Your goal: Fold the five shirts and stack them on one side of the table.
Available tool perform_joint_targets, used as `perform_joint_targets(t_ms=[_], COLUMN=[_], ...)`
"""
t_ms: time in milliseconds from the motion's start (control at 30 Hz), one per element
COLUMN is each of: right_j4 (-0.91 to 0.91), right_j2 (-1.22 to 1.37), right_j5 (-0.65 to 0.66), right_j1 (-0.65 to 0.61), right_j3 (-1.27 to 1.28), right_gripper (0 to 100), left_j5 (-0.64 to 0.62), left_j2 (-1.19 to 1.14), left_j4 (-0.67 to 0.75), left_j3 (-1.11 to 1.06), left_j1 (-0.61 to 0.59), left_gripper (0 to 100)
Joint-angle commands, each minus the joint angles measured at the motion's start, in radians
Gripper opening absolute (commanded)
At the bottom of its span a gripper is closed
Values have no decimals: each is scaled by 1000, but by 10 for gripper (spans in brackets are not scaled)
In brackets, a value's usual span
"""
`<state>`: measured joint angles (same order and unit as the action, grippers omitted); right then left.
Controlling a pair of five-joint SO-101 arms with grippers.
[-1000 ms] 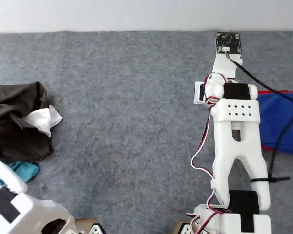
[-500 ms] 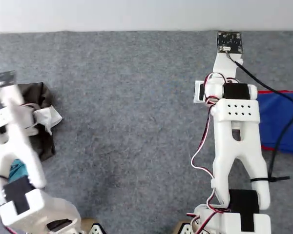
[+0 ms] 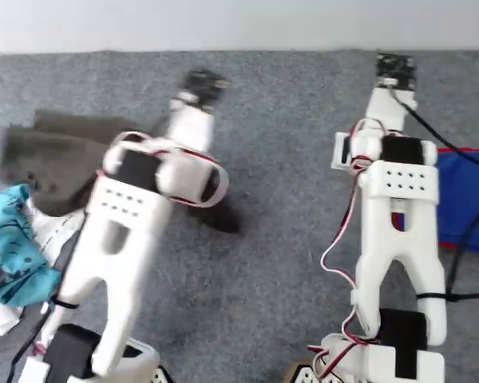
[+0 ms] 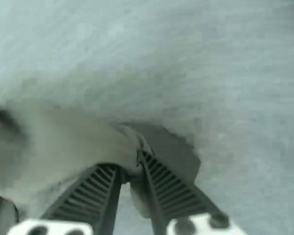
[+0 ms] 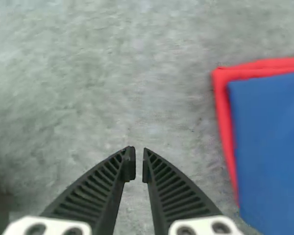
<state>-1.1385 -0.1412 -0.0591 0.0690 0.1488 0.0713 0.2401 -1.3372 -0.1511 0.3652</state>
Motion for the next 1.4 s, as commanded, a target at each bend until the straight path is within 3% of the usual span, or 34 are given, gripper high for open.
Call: perform_joint_targets(t_ms=[0,167,367,467,633,700,800,1033,1133,1267,1367], right_j4=[-10,-10,-8,-18,-139,-174,-200,-151,-67,-53,-62], right_j2=[-4,-4,2,-1,-4,10,48,251,397,573,608], right_j5=[-6,-6,-5,20,120,123,124,120,120,120,118], right_j1=[38,31,30,19,-133,-232,-401,-731,-797,-806,-769], right_j3=[-11,46,46,46,35,21,12,-31,-58,-157,-221], right_gripper=[42,40,43,44,103,149,207,313,377,382,300], left_j5=[26,-32,-276,-295,-245,-198,-144,-287,-327,-404,-416], left_j2=[37,-57,-123,-83,-41,-51,-84,-166,-176,-186,-183], left_j4=[-32,-72,-173,-256,-273,-163,68,440,459,459,466], left_j3=[104,176,269,314,225,71,-189,-507,-486,-463,-490], left_j1=[216,373,354,133,-508,-738,-893,-852,-822,-818,-819], left_gripper=[12,43,258,261,261,261,261,261,261,261,260])
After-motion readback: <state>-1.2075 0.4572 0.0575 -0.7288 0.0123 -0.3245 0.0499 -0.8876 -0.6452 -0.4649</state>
